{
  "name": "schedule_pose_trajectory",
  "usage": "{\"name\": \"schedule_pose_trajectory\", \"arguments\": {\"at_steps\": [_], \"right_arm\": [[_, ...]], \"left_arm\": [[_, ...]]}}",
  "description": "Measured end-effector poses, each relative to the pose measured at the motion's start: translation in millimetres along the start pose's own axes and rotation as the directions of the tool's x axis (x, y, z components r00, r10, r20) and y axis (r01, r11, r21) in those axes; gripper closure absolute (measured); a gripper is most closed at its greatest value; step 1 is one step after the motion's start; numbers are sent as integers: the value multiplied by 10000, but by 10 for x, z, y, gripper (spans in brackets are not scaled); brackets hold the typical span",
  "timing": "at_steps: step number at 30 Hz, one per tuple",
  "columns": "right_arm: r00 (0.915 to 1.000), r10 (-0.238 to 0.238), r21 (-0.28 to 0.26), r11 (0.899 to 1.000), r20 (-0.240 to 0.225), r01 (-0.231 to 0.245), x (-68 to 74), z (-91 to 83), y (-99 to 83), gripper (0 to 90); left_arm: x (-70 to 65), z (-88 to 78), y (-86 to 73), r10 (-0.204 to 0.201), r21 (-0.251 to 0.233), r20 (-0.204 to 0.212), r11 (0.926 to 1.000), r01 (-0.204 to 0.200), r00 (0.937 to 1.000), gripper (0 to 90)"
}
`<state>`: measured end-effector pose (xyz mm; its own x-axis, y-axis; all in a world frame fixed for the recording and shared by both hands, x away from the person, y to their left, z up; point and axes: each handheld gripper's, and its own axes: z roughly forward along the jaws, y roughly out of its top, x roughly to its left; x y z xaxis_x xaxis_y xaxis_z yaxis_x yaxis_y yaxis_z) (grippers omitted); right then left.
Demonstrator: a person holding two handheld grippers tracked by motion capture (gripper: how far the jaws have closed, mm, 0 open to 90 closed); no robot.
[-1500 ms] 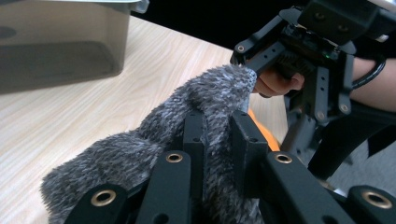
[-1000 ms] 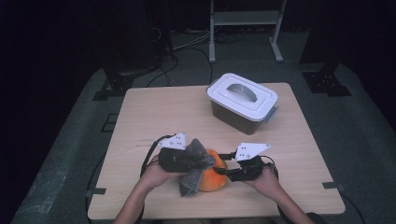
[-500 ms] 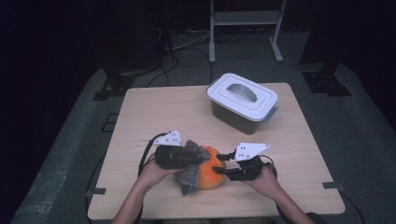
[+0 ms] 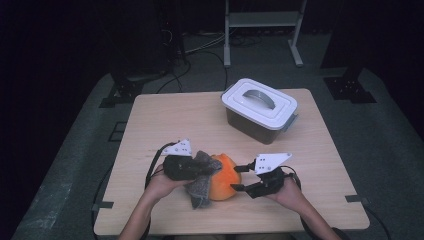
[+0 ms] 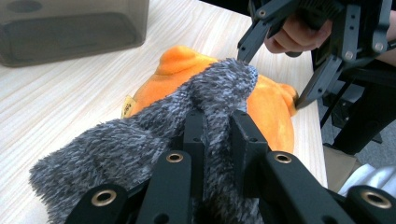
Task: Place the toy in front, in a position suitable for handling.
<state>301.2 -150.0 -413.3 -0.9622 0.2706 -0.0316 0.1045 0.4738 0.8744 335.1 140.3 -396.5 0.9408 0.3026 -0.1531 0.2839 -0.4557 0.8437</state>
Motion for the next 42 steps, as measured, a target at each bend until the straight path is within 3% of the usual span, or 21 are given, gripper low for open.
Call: {"name": "schedule_pose_trajectory", "arguments": {"at_steps": [3, 6, 8, 9, 12, 13, 15, 20, 22, 23, 24, 27, 32, 38, 40, 42], "right_arm": [[9996, 267, -122, 9996, 130, -265, 10, 34, 21, 571], [9988, 428, -245, 9988, 240, -422, 43, 91, 69, 587], [9988, 405, -186, 9990, 293, -400, 52, 109, 78, 587], [9984, 332, 41, 9994, 454, -334, 61, 150, 71, 585], [9985, 407, -3, 9992, 378, -407, 50, 141, 66, 546], [9993, 295, -93, 9995, 249, -293, 34, 110, 78, 491], [9993, 367, -350, 9987, 21, -366, 2, 64, 80, 441], [9996, 206, 177, 9996, -175, -203, -3, 91, 20, 371], [9999, 100, 328, 9994, 10, -101, 27, 153, -2, 395], [9992, 40, 304, 9995, 386, -52, 49, 192, 14, 517], [9992, 42, 306, 9995, 402, -54, 50, 197, 26, 581], [9991, 100, 80, 9999, 414, -104, 35, 152, 37, 690], [9969, 239, -209, 9995, 754, -224, -1, 26, 62, 709], [9957, 47, -116, 9999, 920, -37, 56, 14, 70, 707], [9958, -19, -107, 9999, 916, 29, 69, 36, 94, 707], [9963, -166, -5, 9999, 845, 167, 103, 82, 119, 708]], "left_arm": [[-27, -19, 39, -5, -263, 147, 9997, 9, 9999, 783], [-126, -38, 138, 318, -450, 313, 9985, -304, 9990, 782], [-178, -20, 163, 607, -176, 136, 9980, -604, 9981, 782], [-171, -16, 153, 566, -180, 171, 9983, -563, 9983, 782], [-124, 6, 100, 466, 87, 12, 9989, -466, 9989, 789], [-113, 7, 90, 503, 141, -48, 9986, -502, 9987, 791], [-70, -8, 62, 354, 8, -34, 9994, -354, 9994, 791], [8, -77, 15, 58, -205, -133, 9998, -61, 9999, 791], [7, -77, 17, 21, -227, -106, 9997, -23, 9999, 791], [-11, -71, 33, 86, -208, -162, 9997, -89, 9998, 791], [-13, -77, 40, 69, -268, -150, 9996, -73, 9999, 791], [3, -133, 52, -12, -503, -108, 9987, 6, 9999, 791], [12, -225, 72, -19, -713, -152, 9975, 8, 9999, 790], [-2, -317, 112, -34, -823, -346, 9966, 6, 9994, 790], [-47, -291, 137, 105, -720, -266, 9973, -124, 9996, 790], [-137, -140, 173, 433, -267, -49, 9987, -434, 9990, 790]]}}
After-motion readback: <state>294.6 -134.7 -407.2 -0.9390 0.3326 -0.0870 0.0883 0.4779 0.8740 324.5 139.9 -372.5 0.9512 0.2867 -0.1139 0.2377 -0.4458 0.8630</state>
